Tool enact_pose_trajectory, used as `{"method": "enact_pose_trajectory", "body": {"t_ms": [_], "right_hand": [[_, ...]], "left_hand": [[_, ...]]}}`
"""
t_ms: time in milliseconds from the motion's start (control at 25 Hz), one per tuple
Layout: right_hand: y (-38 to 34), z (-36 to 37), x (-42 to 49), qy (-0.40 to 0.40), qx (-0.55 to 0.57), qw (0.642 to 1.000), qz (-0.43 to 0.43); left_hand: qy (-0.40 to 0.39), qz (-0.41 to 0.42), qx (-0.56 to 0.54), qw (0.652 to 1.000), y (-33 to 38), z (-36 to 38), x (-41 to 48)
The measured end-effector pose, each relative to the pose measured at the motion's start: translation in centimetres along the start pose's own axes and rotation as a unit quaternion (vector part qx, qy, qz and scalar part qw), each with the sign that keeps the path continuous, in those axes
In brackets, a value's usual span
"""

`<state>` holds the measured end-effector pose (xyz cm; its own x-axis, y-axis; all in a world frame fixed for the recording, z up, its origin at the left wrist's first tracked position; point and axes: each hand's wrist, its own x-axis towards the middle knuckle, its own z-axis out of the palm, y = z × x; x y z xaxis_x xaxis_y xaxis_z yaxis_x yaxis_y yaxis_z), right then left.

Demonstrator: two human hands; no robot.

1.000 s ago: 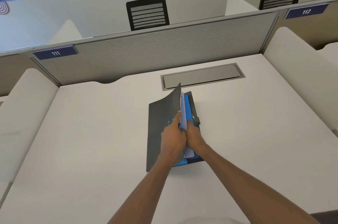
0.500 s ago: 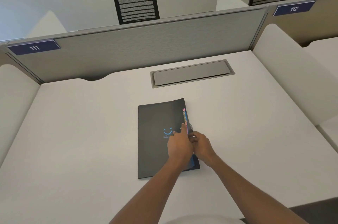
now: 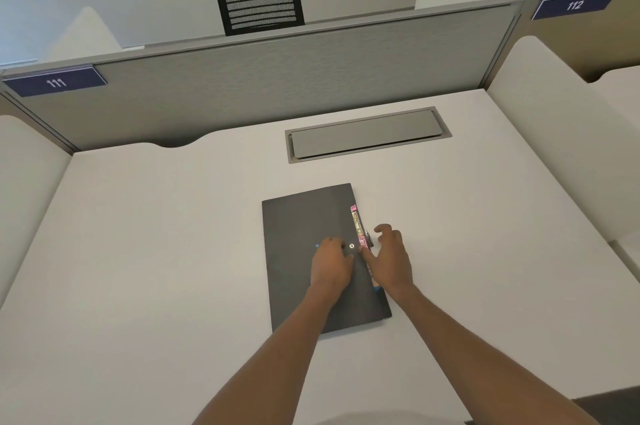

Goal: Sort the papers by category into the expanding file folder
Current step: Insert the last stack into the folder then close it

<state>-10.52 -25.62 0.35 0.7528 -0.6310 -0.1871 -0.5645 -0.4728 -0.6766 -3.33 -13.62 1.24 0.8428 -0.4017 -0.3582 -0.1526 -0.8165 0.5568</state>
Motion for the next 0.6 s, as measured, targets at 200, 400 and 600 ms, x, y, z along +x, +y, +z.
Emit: {"method": "enact_pose_trajectory", "body": {"t_ms": [200,400,600], "right_hand": [[-0.2,-0.4,2.5,0.076,0.058,0.995,0.009],[0.3,0.2,1.9,0.040,0.094,0.994,-0.038],[0.8,1.7,0.8,0.035,0.024,0.996,-0.083]], "left_hand": [[0.013,-0.064,-0.105,0.992,0.3,-0.1,2.0],[0.014,-0.106,-0.114,0.988,0.7,0.4,2.6],[0.007,-0.096,-0.108,0.989,1.0,0.9,2.5]]}}
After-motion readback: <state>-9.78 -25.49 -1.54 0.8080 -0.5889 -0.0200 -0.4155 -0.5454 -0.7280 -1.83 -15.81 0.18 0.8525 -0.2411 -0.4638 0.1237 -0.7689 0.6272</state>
